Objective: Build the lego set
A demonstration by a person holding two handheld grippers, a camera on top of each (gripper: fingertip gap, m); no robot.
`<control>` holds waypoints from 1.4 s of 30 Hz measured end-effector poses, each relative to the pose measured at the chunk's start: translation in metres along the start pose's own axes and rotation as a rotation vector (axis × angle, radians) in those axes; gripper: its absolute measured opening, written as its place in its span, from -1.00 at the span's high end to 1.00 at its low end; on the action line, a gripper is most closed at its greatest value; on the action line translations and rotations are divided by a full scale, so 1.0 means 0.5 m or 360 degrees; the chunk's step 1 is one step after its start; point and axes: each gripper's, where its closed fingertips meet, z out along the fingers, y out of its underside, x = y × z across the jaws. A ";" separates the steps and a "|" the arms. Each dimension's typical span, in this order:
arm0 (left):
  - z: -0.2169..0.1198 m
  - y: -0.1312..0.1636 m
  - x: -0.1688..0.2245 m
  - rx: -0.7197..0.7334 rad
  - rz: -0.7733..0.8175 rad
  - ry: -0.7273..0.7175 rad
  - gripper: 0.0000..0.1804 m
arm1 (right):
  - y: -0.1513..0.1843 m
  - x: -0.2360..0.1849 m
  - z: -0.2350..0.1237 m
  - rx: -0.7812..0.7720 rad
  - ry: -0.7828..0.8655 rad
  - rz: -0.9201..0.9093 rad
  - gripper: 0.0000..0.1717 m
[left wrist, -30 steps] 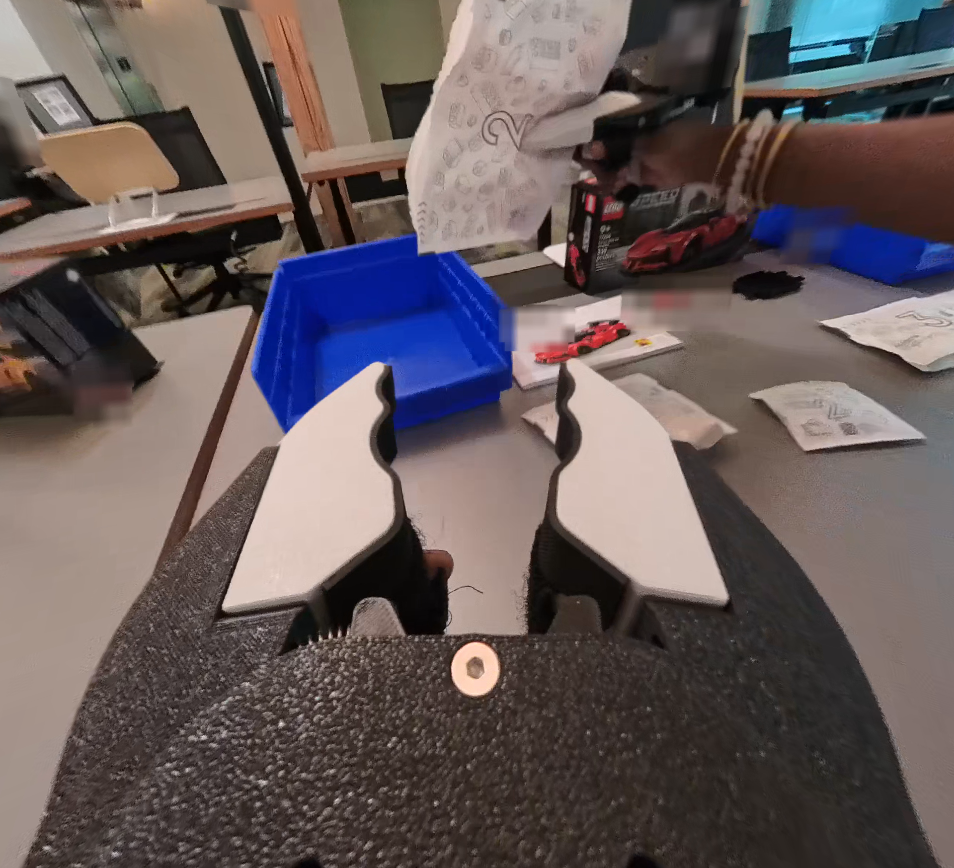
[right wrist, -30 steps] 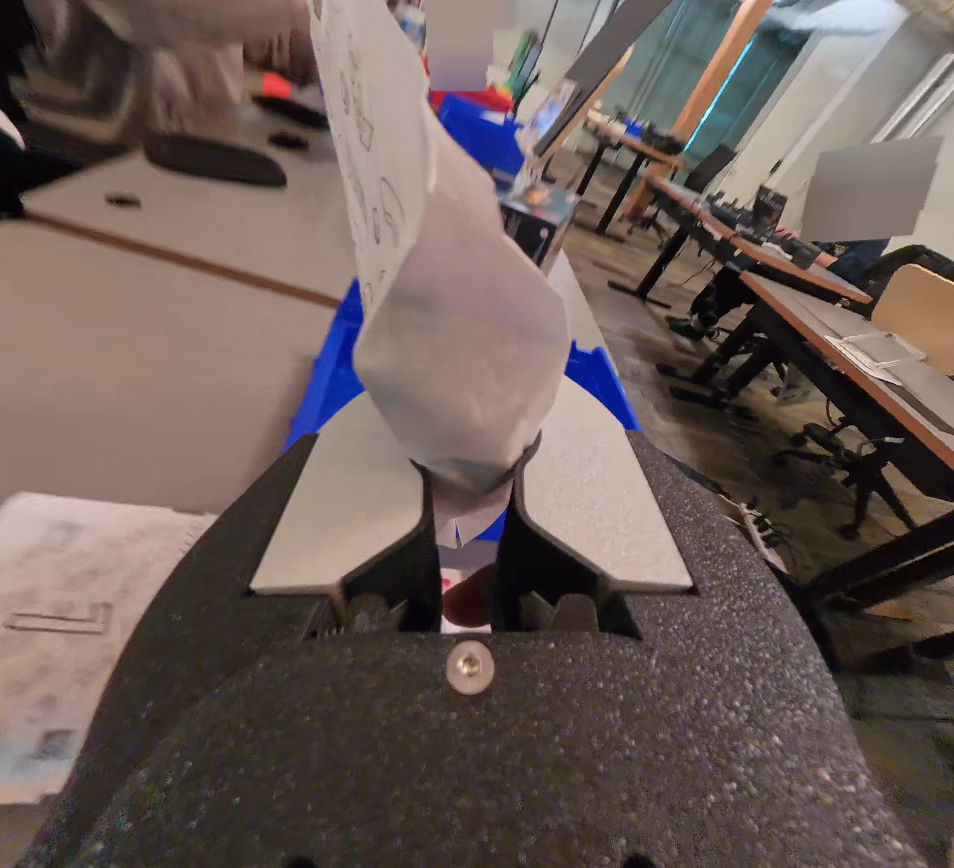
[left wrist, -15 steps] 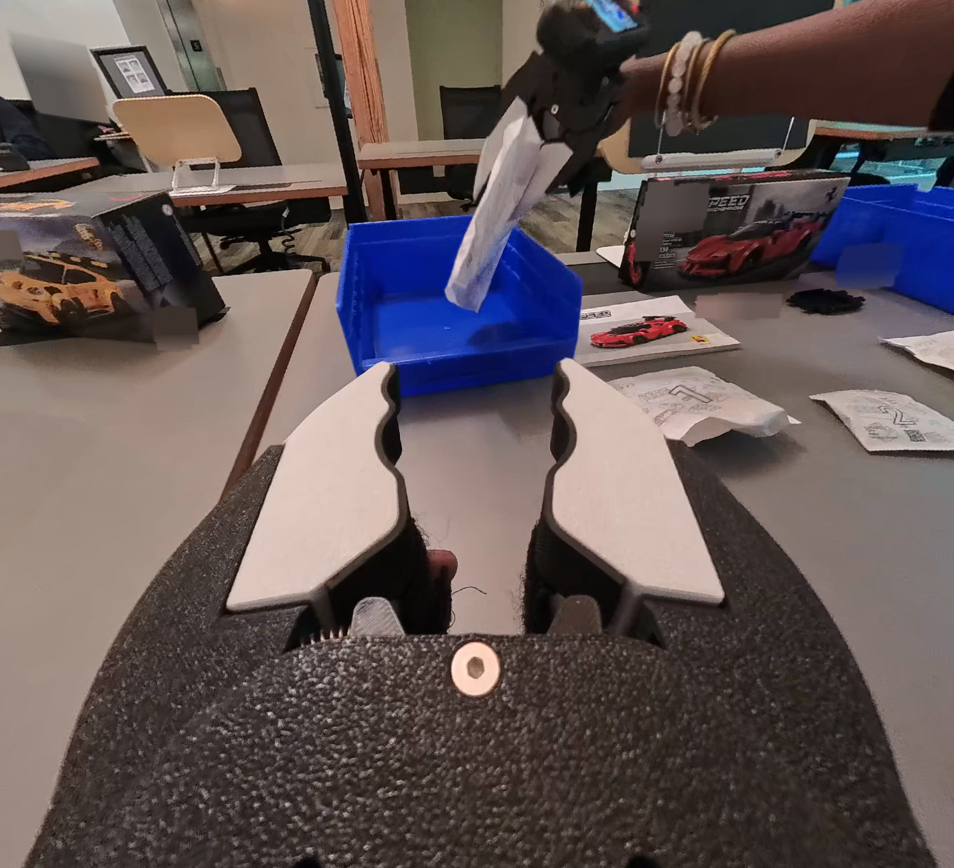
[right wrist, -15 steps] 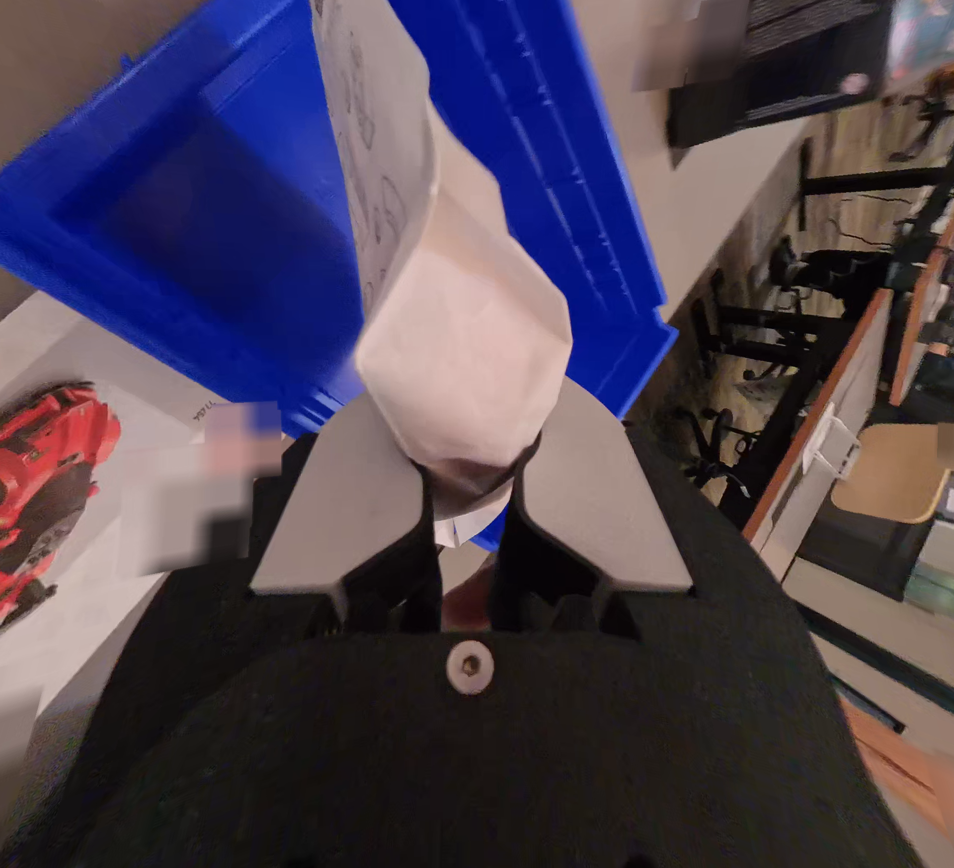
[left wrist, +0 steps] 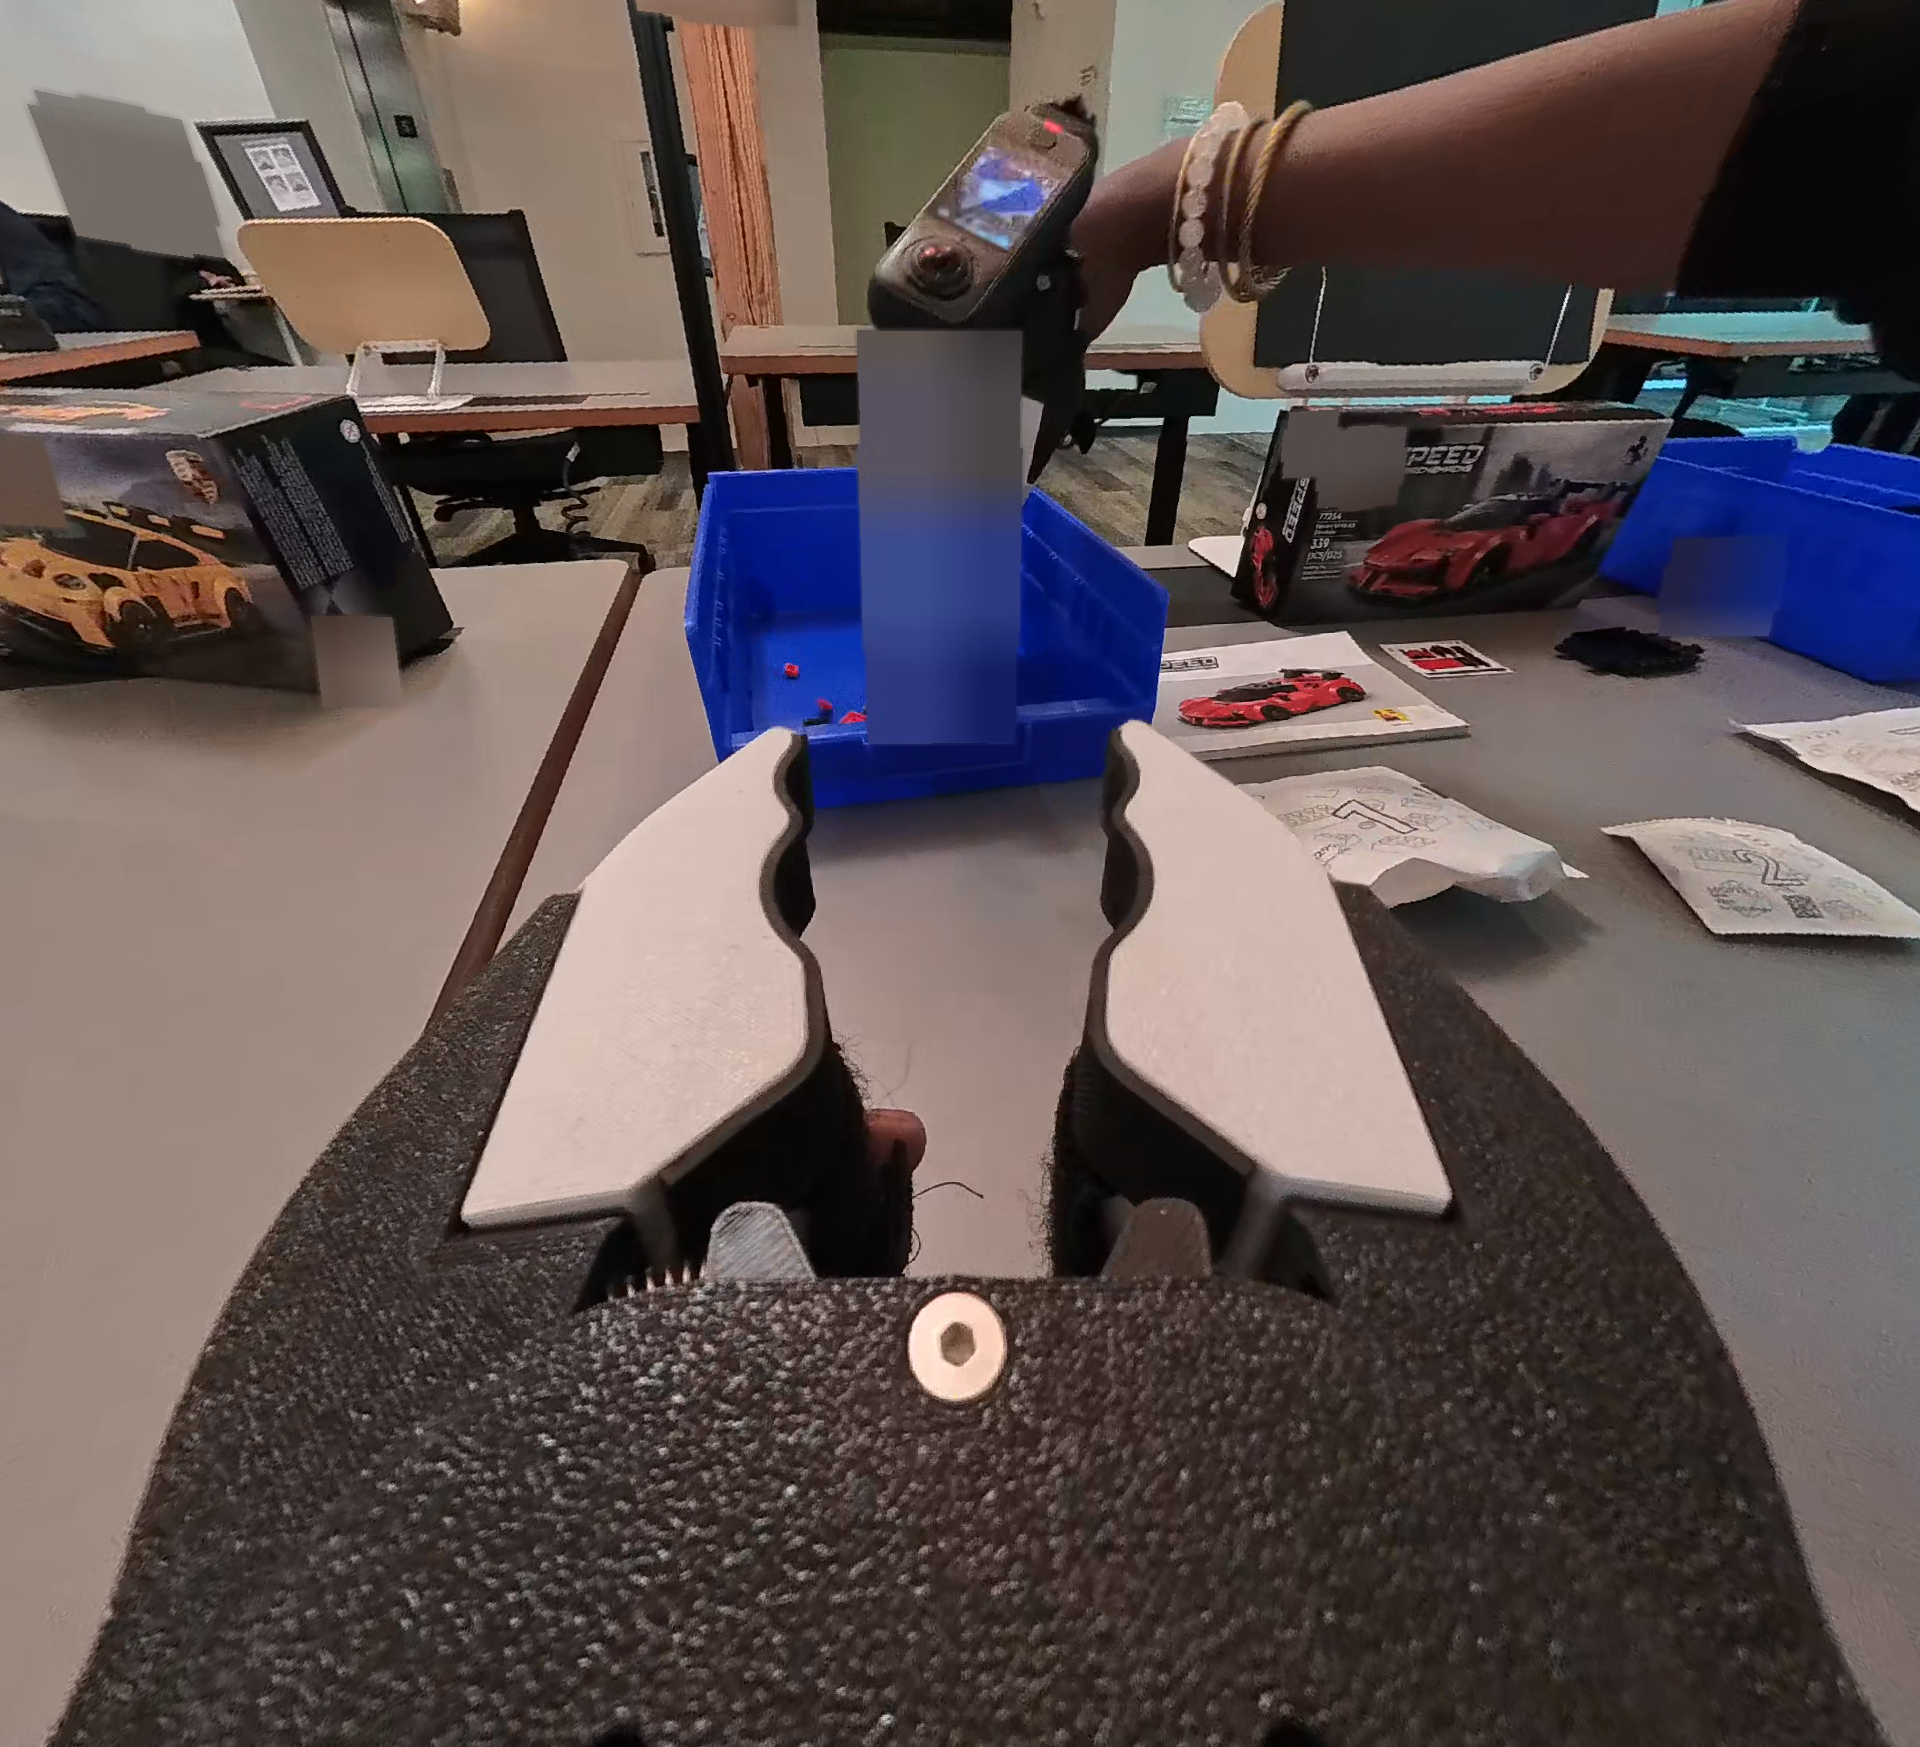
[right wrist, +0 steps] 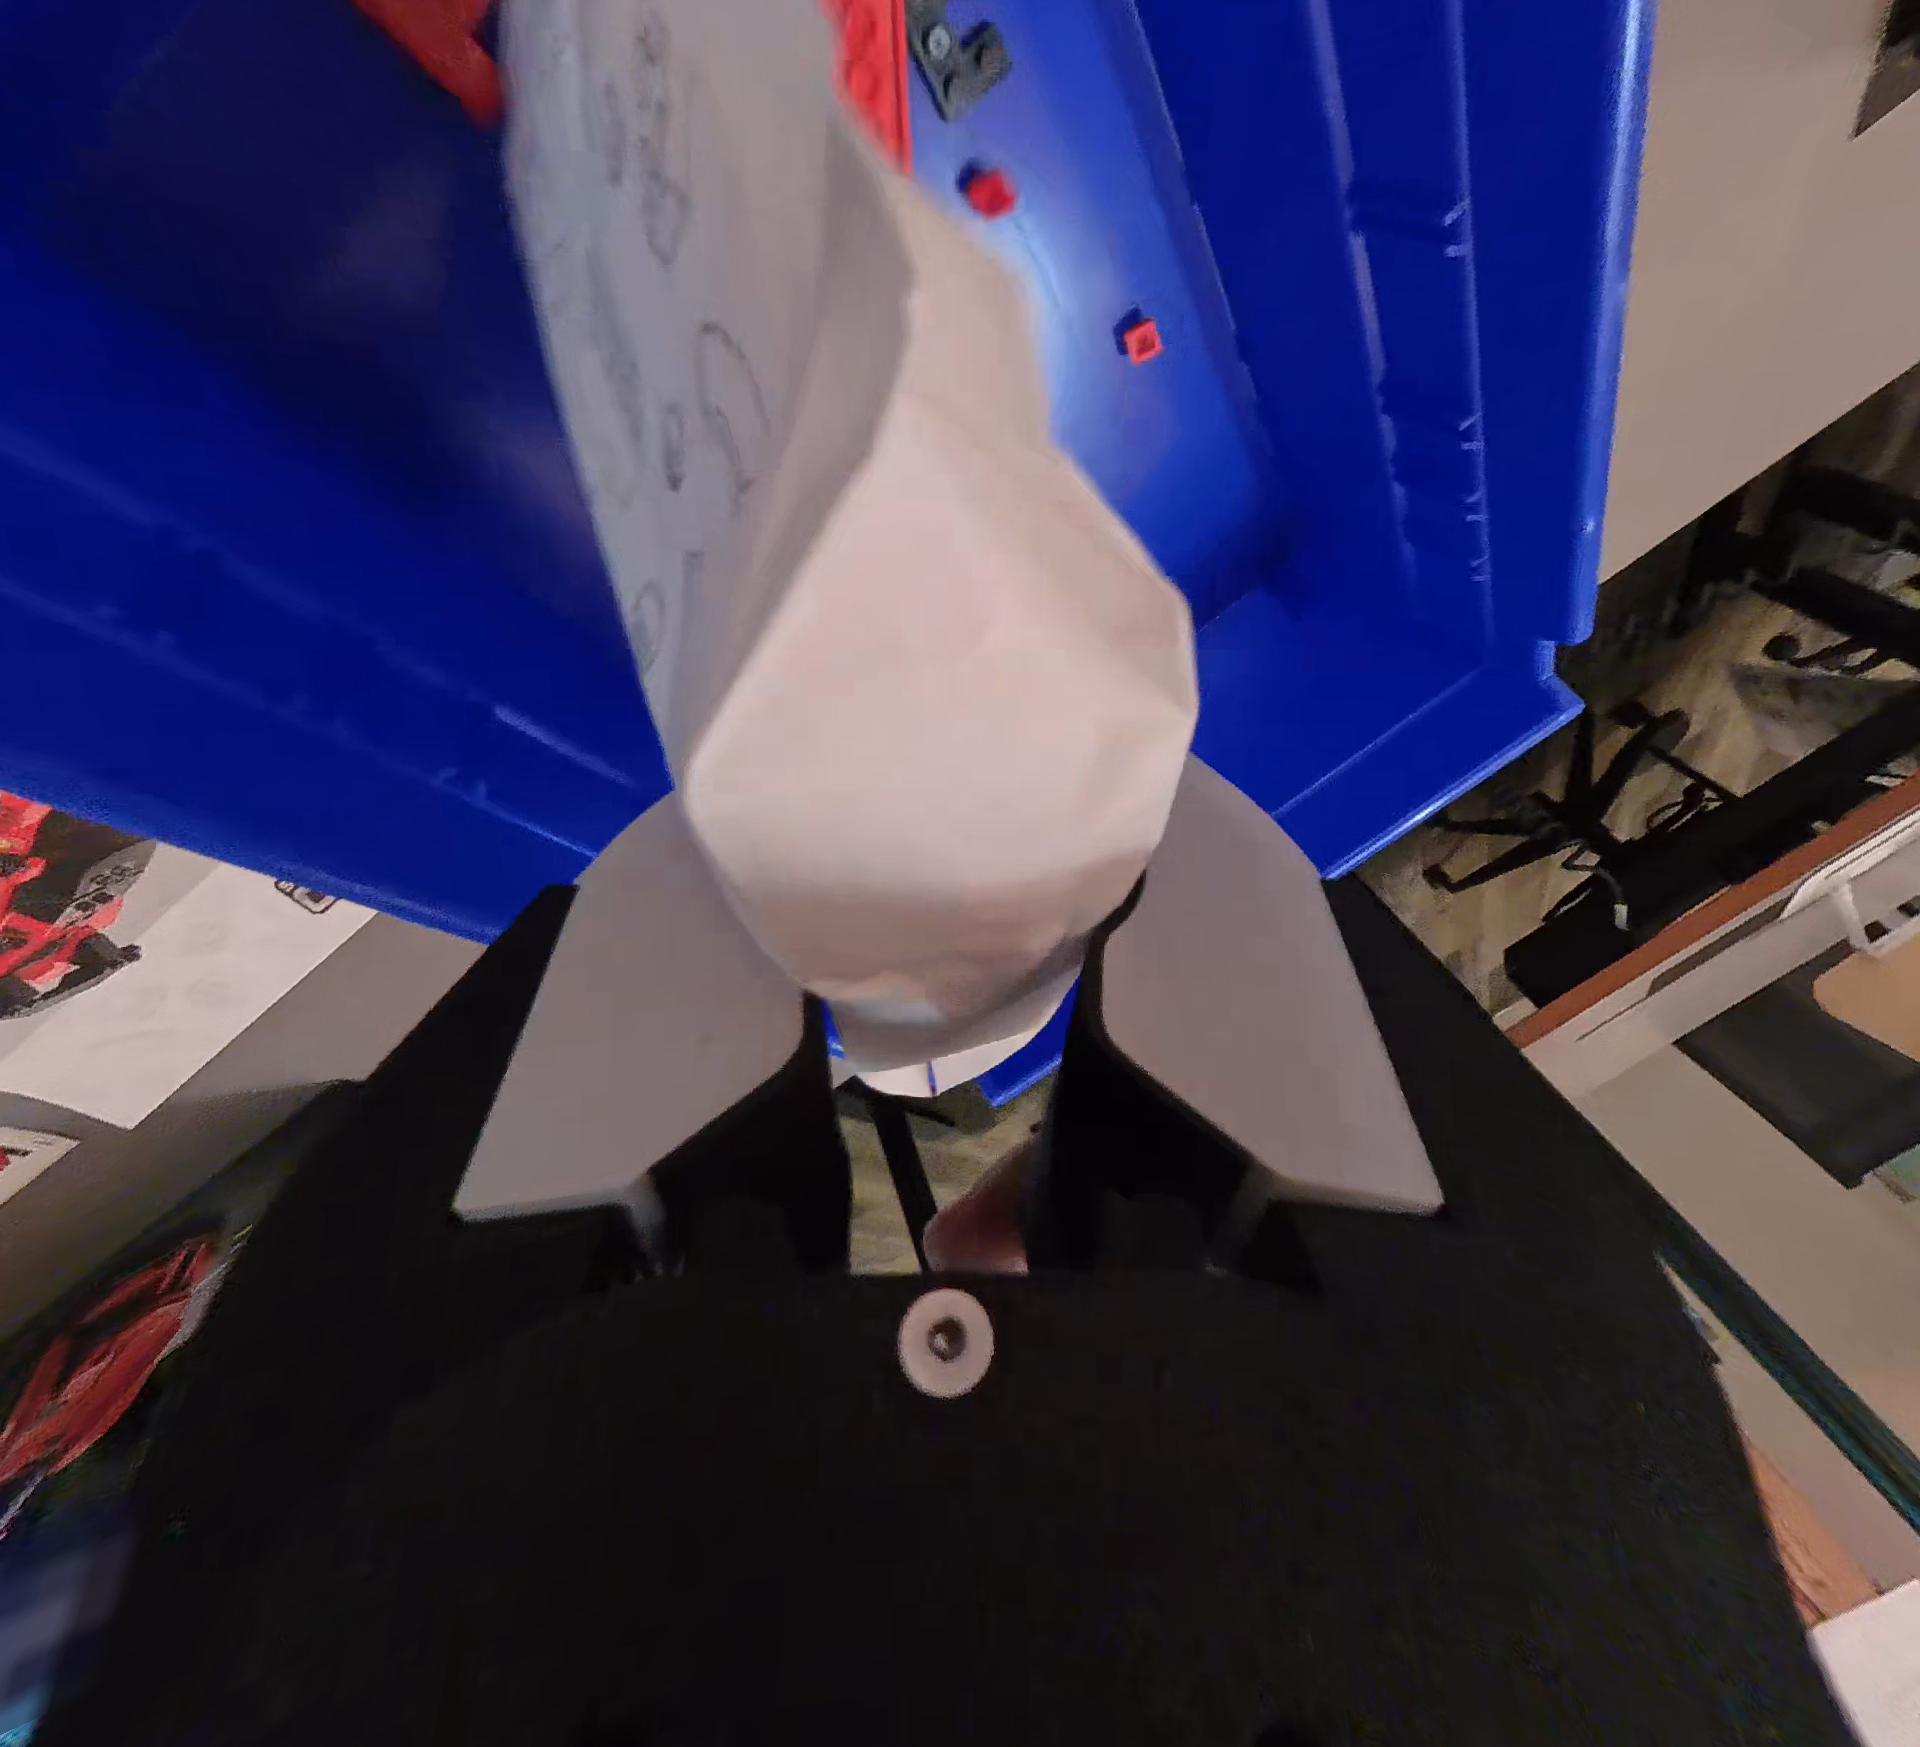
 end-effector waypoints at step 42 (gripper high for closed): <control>0.002 -0.001 0.001 0.0030 -0.0005 0.0005 0.47 | -0.001 0.024 -0.047 -0.0071 -0.0128 0.0029 0.80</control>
